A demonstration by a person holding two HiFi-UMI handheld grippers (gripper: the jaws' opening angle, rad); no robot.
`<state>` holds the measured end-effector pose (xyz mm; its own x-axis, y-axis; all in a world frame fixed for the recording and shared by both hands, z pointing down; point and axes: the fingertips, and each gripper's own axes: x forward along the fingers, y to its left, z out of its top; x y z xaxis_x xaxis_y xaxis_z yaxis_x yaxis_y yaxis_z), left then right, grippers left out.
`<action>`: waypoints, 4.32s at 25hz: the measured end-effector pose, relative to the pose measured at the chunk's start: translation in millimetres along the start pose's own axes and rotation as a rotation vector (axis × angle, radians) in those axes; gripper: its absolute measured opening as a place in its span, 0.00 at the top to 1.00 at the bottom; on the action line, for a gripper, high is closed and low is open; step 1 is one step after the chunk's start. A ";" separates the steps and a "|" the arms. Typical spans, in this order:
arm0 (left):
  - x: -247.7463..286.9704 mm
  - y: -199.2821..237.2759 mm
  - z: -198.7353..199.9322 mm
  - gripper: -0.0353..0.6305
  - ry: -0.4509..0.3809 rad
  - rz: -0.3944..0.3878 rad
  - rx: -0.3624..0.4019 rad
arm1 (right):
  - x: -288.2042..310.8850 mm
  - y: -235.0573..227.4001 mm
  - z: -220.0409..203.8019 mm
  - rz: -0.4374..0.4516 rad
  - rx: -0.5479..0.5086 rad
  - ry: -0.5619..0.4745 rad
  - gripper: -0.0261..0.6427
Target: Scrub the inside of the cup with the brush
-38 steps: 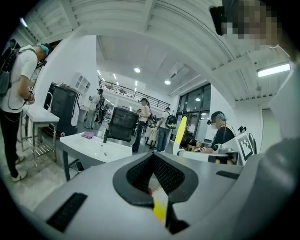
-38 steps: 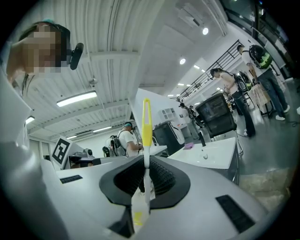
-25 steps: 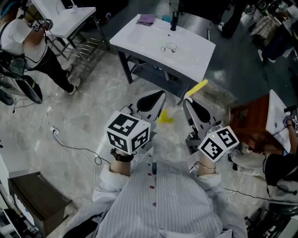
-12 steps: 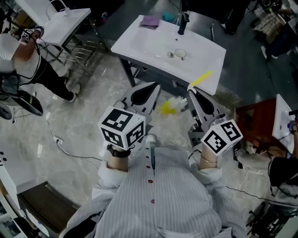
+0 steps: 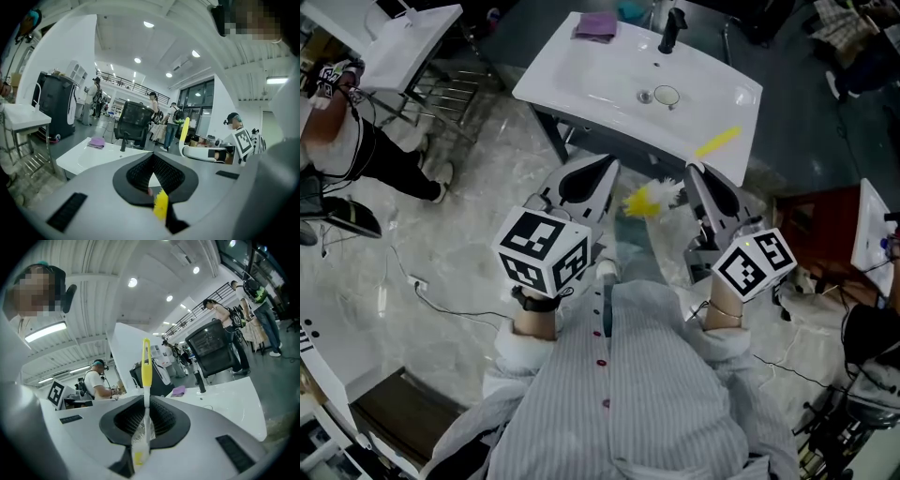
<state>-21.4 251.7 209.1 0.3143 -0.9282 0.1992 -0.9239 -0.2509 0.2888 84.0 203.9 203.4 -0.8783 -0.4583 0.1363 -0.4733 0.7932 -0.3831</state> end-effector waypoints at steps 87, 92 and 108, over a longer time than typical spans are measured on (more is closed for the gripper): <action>407.9 158.6 -99.5 0.93 0.532 -0.539 0.175 | 172.6 -348.2 37.7 -0.599 0.244 -0.208 0.88; 413.1 160.5 -117.6 0.93 0.531 -0.561 0.195 | 163.8 -348.7 35.1 -0.616 0.231 -0.248 0.88; 406.3 149.9 -162.4 0.79 0.578 -0.703 0.303 | 155.5 -350.8 19.6 -0.658 0.243 -0.273 0.88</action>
<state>3.2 -118.4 485.4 0.8025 -0.2796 0.5271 -0.4747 -0.8344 0.2802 114.8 -153.4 341.1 -0.3560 -0.9154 0.1877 -0.8388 0.2245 -0.4960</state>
